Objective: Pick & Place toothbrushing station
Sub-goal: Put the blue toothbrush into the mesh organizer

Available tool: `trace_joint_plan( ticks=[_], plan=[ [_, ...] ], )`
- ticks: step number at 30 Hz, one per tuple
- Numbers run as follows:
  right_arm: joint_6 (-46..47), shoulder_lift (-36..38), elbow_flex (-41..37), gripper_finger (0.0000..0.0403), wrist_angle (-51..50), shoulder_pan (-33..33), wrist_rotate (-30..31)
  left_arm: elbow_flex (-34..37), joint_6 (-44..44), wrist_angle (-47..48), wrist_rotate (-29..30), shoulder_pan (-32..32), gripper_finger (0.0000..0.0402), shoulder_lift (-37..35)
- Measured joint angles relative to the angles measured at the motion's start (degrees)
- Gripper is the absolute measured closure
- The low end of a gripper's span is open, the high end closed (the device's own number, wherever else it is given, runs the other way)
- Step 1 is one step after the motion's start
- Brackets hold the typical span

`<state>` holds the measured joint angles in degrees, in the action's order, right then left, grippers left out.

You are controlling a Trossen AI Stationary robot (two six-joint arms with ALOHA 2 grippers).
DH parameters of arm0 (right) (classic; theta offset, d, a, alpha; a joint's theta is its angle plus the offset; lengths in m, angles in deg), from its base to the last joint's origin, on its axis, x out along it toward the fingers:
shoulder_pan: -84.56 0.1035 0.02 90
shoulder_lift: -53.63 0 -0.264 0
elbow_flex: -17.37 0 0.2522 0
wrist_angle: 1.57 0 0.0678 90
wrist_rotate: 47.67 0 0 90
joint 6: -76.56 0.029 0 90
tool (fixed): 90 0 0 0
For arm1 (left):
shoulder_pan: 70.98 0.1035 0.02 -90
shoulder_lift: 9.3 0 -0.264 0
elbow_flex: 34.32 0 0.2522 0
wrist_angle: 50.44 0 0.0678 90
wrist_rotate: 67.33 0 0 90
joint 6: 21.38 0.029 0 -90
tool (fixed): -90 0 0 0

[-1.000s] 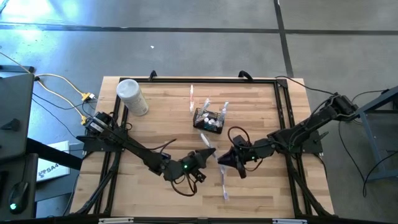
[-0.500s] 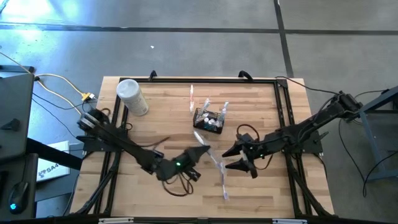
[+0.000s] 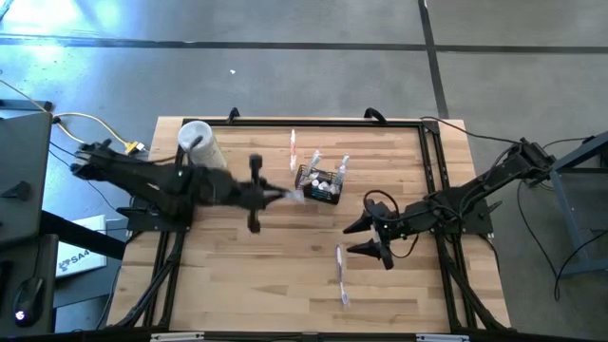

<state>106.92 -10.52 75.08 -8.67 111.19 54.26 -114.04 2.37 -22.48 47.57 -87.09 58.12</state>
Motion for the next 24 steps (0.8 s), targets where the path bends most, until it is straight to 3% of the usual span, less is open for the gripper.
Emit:
trace_joint_plan(
  ticks=[6,12,16,19,24],
  plan=[
    [-5.19,-0.01,-0.02,0.0151,0.55,-0.02,0.53,13.43,-0.17,-14.4,-12.7,10.84,0.0387,-6.58],
    [-16.07,-0.01,-0.02,0.015,1.23,-0.02,6.09,30.72,-8.34,-45.09,-31.57,23.07,0.0387,-8.45],
    [-18.21,-0.01,-0.02,0.015,1.24,-0.02,10.95,37.89,-16.05,-58.9,-33.89,28.79,0.0387,-5.27],
    [-18.64,-0.01,-0.02,0.015,1.22,-0.02,12.64,39.51,-20.25,-66.95,-37.3,31.85,0.0387,-1.83],
    [-19.35,-0.14,-0.02,0.015,1.3,-0.02,13.63,39.55,-25.09,-72.25,-38.31,36.19,0.0387,5.62]
  ],
)
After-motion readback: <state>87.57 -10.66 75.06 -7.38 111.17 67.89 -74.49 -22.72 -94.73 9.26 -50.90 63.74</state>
